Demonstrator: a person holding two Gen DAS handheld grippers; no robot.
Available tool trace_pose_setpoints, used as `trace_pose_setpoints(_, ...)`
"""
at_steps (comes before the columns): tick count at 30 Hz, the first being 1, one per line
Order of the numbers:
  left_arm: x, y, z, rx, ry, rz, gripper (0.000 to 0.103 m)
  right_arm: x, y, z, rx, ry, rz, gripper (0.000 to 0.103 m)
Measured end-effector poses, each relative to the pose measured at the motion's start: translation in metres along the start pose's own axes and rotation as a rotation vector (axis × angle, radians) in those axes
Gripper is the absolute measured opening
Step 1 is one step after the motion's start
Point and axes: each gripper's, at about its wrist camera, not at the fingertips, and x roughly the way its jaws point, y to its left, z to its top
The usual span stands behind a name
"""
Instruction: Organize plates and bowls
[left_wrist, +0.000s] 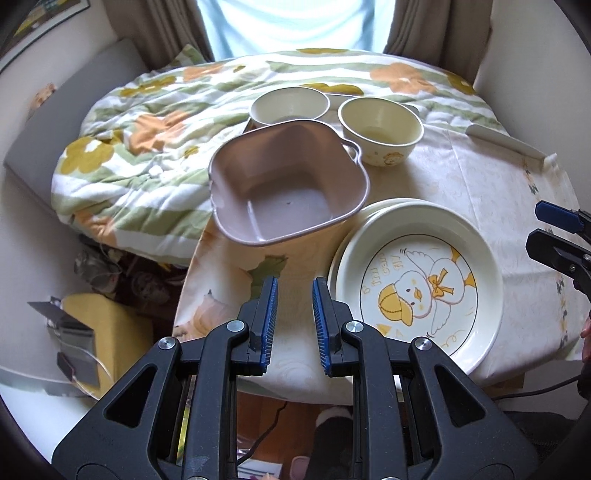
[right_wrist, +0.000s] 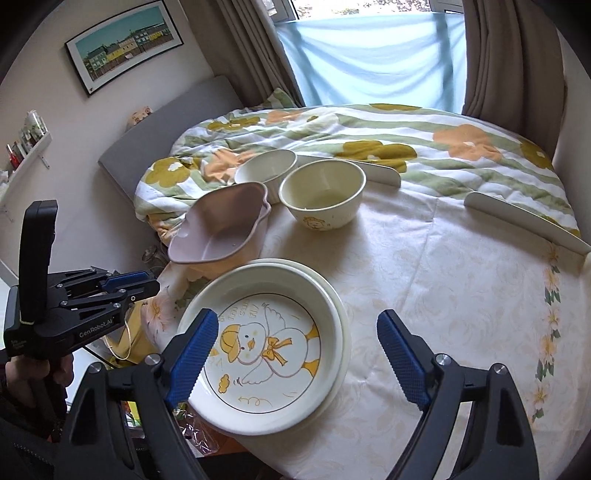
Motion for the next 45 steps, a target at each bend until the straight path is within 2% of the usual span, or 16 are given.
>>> trace_pose_setpoints(3,-0.004,0.005,-0.002,-0.024,-0.012,0.003,0.022,0.000,0.003,0.002,-0.012,-0.010,0.019,0.085)
trace_pose_setpoints(4,-0.006,0.007,-0.002,-0.030,-0.014,0.005,0.040,-0.001,0.004,0.003,-0.018,-0.012,0.023,0.085)
trace_pose_setpoints(5,-0.007,0.009,-0.002,-0.040,-0.020,0.000,0.079,0.000,0.005,0.005,-0.028,-0.013,0.029,0.085)
trace_pose_setpoints(6,-0.009,0.011,-0.002,-0.051,-0.029,-0.013,0.096,-0.001,0.006,0.006,-0.034,-0.015,0.032,0.085)
trace_pose_setpoints(7,-0.012,0.013,-0.002,-0.063,-0.047,-0.019,0.103,0.000,0.007,0.008,-0.041,-0.017,0.035,0.085)
trace_pose_setpoints(14,-0.003,0.039,0.009,-0.098,-0.042,0.000,0.103,0.013,0.017,0.022,-0.066,0.002,0.029,0.085)
trace_pose_setpoints(20,0.012,0.080,0.034,-0.191,-0.039,-0.104,0.103,0.037,0.030,0.054,-0.055,0.029,0.001,0.085)
trace_pose_setpoints(27,0.063,0.107,0.064,-0.272,0.042,-0.196,0.101,0.107,0.036,0.090,0.029,0.166,0.063,0.085)
trace_pose_setpoints(29,0.080,0.110,0.067,-0.293,0.072,-0.223,0.087,0.127,0.035,0.092,0.061,0.200,0.074,0.084)
trace_pose_setpoints(33,0.117,0.109,0.070,-0.298,0.135,-0.250,0.061,0.167,0.037,0.093,0.076,0.281,0.061,0.057)
trace_pose_setpoints(35,0.132,0.108,0.071,-0.293,0.159,-0.263,0.045,0.179,0.039,0.092,0.075,0.300,0.058,0.051)
trace_pose_setpoints(37,0.143,0.105,0.072,-0.277,0.178,-0.271,0.039,0.189,0.042,0.091,0.075,0.314,0.049,0.041)
trace_pose_setpoints(38,0.146,0.103,0.072,-0.266,0.185,-0.271,0.031,0.193,0.042,0.090,0.078,0.320,0.047,0.031)
trace_pose_setpoints(40,0.152,0.101,0.073,-0.247,0.193,-0.275,0.021,0.198,0.042,0.089,0.080,0.324,0.040,0.024)
trace_pose_setpoints(42,0.154,0.100,0.074,-0.233,0.190,-0.268,0.020,0.199,0.043,0.089,0.063,0.323,0.012,0.016)
trace_pose_setpoints(45,0.153,0.098,0.076,-0.197,0.185,-0.252,0.019,0.198,0.045,0.089,0.048,0.314,-0.009,0.013)
